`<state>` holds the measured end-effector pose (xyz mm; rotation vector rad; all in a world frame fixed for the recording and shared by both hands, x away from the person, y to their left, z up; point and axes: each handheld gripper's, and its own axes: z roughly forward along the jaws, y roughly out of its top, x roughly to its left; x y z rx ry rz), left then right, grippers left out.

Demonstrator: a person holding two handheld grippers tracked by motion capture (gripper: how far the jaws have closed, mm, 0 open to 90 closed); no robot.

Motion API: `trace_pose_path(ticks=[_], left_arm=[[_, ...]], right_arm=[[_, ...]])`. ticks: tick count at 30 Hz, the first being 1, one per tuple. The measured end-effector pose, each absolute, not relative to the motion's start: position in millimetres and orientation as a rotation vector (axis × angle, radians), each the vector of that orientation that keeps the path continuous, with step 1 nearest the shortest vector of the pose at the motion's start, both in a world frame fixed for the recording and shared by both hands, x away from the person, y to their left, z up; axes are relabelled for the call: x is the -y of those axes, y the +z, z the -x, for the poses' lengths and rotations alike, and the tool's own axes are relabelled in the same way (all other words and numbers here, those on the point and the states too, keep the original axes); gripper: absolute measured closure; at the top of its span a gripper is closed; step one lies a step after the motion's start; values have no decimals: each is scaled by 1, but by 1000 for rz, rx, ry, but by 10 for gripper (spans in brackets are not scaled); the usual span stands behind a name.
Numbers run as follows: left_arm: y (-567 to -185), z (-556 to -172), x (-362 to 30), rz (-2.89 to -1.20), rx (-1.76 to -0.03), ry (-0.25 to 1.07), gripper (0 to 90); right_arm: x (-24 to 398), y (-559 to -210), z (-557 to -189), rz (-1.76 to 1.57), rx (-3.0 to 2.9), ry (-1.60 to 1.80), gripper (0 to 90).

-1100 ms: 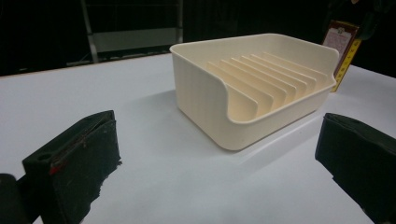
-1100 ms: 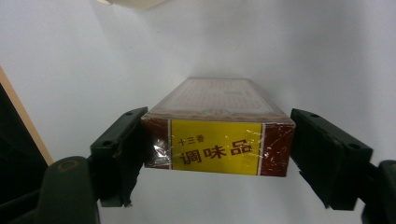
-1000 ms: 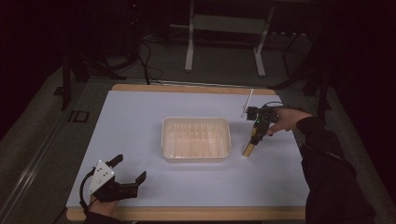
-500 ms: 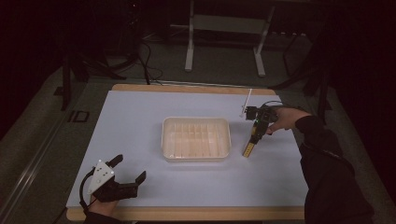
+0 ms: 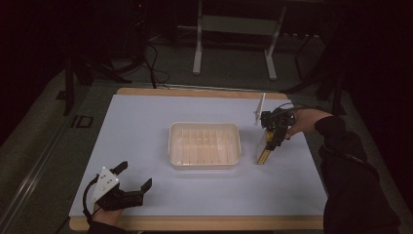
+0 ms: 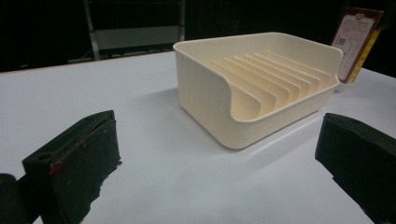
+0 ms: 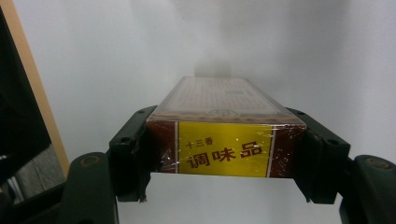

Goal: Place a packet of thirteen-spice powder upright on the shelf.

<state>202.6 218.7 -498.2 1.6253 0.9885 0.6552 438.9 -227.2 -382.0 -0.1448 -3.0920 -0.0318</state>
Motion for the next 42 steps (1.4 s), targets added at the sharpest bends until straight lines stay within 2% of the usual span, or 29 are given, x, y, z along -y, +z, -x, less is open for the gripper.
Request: trace_pose_path(ticks=[18, 42], left_arm=[[-498, -203, -218, -1621, -986, 654, 0], [-497, -202, -218, -1625, -979, 657, 0]], right_arm=[[222, -345, -416, -30, 3134, -89, 316], [194, -295, -405, -64, 3178, -133, 316]])
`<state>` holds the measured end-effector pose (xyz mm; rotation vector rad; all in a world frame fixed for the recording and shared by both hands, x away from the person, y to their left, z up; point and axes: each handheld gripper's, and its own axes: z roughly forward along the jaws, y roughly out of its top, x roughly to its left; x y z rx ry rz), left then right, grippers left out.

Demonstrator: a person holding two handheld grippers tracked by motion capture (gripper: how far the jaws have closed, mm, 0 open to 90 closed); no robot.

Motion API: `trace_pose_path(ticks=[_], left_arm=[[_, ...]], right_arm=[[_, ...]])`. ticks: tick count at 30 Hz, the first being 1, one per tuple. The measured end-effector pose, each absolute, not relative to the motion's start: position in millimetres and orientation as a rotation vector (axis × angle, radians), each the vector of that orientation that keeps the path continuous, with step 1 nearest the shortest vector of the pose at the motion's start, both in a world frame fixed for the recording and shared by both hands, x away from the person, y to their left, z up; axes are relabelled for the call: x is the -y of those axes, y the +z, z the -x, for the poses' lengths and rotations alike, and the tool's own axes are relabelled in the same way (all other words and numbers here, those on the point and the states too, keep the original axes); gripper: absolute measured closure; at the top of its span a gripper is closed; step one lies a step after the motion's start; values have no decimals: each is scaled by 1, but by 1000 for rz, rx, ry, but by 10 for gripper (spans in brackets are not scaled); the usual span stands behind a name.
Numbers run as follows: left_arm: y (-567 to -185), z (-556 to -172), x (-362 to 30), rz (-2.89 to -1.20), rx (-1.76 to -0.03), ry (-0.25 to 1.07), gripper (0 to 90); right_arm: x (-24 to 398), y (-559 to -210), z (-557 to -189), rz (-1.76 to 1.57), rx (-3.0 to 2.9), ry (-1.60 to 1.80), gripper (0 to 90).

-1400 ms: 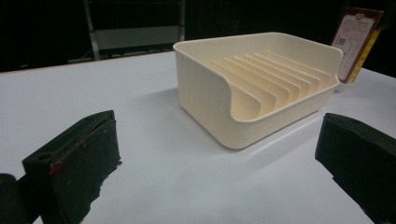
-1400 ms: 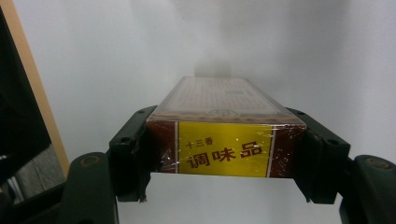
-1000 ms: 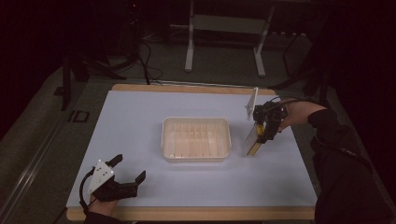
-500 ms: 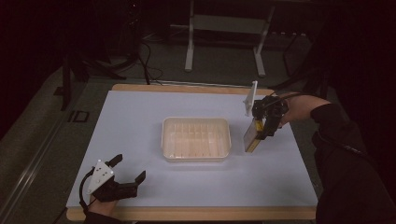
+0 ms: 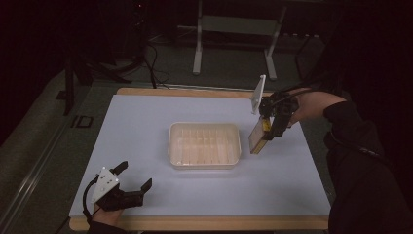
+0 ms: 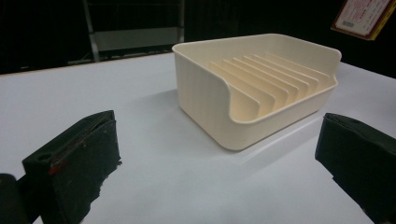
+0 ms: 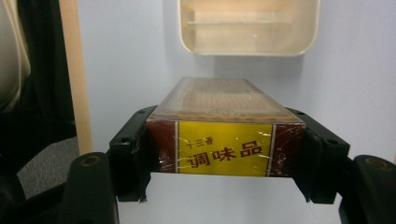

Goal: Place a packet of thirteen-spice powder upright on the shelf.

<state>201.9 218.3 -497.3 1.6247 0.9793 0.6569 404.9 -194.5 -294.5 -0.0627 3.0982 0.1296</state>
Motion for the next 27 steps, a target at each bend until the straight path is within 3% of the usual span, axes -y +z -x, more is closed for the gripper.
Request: trace_pose_path(ticks=[27], left_arm=[[-498, -201, -219, -1627, -975, 657, 0]], right_arm=[[131, -298, -407, 204, -3104, 304, 317]])
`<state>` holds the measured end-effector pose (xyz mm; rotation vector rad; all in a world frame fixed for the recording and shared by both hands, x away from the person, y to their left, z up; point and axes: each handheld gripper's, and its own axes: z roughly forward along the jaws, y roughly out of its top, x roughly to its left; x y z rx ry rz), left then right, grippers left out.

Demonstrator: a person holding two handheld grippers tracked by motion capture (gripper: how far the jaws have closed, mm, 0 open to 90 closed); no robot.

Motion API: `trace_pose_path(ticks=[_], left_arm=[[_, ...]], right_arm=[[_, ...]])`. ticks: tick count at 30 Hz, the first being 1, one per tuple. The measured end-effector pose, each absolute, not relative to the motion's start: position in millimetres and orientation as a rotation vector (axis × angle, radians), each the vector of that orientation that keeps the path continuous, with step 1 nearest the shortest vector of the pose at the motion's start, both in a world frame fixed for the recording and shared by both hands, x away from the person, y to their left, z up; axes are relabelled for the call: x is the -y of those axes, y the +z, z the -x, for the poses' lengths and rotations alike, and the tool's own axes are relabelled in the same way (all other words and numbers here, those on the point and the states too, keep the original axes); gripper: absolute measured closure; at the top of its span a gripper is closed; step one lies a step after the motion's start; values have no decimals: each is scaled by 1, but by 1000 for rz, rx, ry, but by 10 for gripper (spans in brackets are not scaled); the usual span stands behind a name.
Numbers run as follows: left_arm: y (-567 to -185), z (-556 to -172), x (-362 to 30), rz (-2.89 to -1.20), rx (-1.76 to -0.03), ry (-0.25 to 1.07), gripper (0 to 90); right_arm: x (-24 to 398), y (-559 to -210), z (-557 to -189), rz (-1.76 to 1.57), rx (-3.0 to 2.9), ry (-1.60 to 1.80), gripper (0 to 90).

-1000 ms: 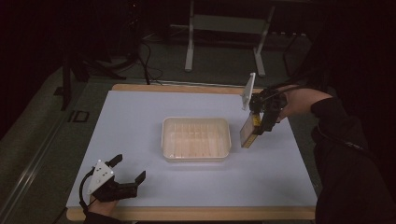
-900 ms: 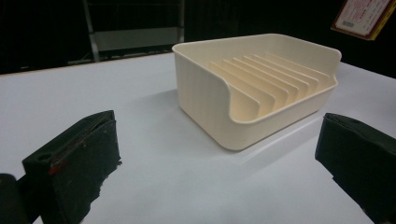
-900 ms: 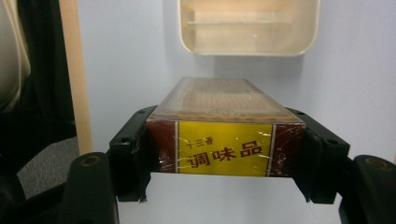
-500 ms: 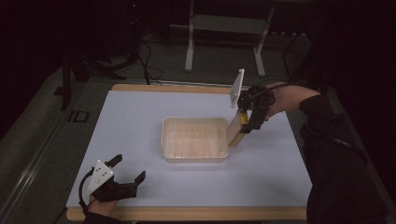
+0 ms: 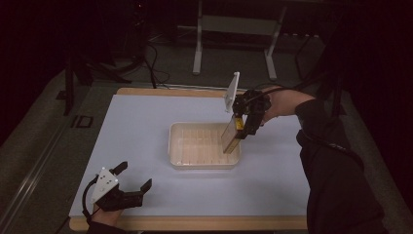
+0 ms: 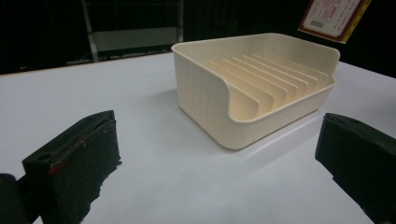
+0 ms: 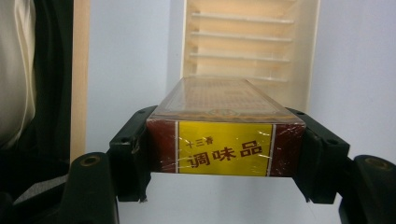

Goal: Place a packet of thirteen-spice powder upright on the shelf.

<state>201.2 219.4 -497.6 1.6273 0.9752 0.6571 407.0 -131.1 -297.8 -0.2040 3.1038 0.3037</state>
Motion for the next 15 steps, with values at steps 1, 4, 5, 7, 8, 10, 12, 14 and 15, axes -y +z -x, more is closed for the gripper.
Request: trace_pose_path(ticks=[1, 4, 5, 7, 8, 10, 12, 14, 15], left_arm=[[-498, -201, -220, -1626, -975, 656, 0], [-498, -201, -220, -1627, -974, 655, 0], [-498, -201, -220, -1628, -974, 656, 0], [-498, -201, -220, -1625, -973, 654, 0], [-497, -201, -220, -1623, -972, 654, 0], [-497, -201, -220, -1622, -972, 654, 0], [-497, -200, -221, -1624, -970, 654, 0], [-497, -200, -221, -1624, -970, 653, 0], [-497, -200, -221, -1624, -970, 653, 0]], right_arm=[[129, -298, -407, 201, -3105, 307, 317], [122, -300, -408, 214, -3108, 318, 317], [120, -301, -408, 221, -3104, 322, 317], [116, -302, -408, 228, -3103, 337, 317], [114, -303, -409, 235, -3099, 343, 317], [110, -304, -409, 239, -3102, 349, 317], [105, -306, -410, 249, -3100, 357, 317], [102, -307, -411, 250, -3100, 367, 317], [100, -308, -411, 252, -3102, 368, 317]])
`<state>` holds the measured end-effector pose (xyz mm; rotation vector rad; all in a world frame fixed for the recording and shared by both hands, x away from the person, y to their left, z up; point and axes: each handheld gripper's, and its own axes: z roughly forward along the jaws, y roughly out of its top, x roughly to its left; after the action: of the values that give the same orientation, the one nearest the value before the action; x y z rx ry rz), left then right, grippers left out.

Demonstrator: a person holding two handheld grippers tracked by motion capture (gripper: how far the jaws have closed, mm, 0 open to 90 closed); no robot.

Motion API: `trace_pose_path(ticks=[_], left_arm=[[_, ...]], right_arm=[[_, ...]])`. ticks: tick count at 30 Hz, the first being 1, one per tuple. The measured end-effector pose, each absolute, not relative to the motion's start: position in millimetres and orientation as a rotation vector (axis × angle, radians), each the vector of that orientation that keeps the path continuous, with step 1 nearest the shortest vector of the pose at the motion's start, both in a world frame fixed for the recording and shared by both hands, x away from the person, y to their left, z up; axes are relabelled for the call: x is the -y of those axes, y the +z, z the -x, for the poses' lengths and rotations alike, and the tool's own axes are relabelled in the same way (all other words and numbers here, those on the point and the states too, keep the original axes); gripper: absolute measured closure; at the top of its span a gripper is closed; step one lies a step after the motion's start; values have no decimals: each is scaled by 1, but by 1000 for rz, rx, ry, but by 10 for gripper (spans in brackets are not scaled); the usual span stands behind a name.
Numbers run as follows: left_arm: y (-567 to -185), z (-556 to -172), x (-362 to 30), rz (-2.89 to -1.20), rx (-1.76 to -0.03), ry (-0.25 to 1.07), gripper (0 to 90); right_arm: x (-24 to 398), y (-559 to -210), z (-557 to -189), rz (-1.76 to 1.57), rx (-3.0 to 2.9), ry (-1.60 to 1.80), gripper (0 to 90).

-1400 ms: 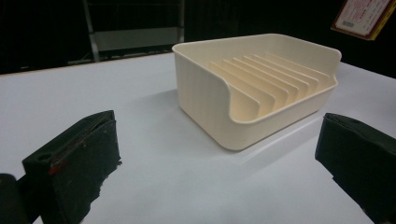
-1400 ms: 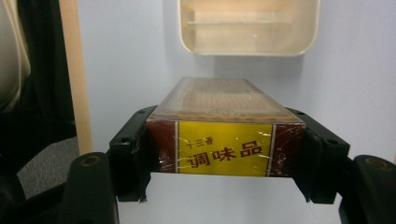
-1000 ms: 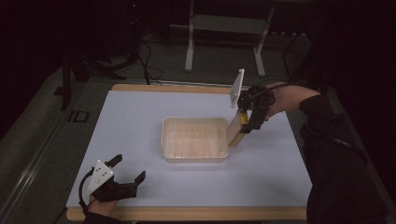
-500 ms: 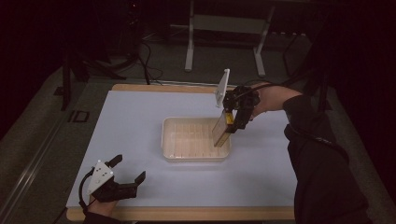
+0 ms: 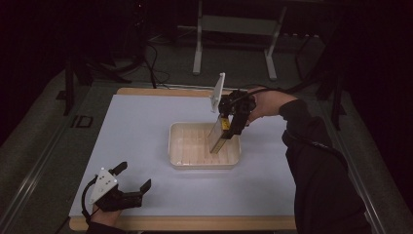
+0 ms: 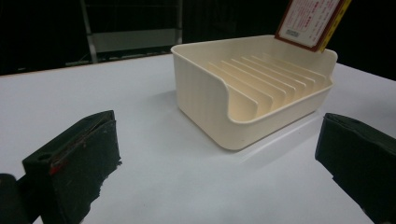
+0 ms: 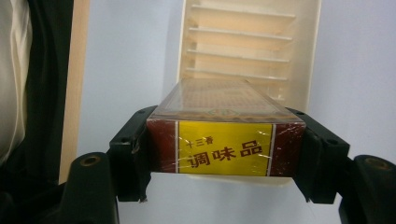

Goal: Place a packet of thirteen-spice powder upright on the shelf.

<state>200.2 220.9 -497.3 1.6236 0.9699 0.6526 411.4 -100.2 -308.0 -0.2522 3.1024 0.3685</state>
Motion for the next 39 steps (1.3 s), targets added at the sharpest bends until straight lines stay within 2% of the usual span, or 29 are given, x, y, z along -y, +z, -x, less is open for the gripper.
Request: trace_pose_path(ticks=[22, 39], left_arm=[[-497, -199, -221, -1621, -968, 649, 0], [-497, -199, -221, -1620, -969, 648, 0]], right_arm=[[82, -336, -432, 216, -3076, 505, 317], [79, -356, -441, 164, -3106, 461, 317]])
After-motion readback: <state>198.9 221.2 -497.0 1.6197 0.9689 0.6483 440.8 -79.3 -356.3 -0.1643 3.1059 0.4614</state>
